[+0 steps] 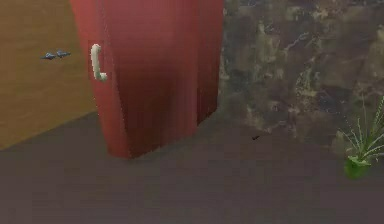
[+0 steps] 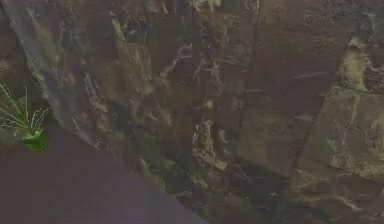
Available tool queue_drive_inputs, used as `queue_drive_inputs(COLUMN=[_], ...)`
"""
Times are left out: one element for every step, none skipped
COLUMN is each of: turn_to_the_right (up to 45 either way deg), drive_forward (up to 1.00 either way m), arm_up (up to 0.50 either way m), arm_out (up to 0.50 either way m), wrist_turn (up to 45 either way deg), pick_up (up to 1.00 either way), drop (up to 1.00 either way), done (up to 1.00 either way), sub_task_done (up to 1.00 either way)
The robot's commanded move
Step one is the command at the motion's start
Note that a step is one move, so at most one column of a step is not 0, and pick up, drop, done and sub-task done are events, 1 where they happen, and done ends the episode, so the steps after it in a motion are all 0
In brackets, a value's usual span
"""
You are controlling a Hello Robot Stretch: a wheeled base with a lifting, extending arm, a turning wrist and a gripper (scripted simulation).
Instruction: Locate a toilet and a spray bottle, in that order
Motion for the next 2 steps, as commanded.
queue_drive_inputs(turn_to_the_right=[-30.0, -3.0], drive_forward=[0.00, 0.00], arm_up=[0.00, 0.00], arm_out=[0.00, 0.00], wrist_turn=[0.0, 0.0], pick_up=[0.00, 0.00], drop=[0.00, 0.00], done=[0.00, 0.00], sub_task_done=[0.00, 0.00])
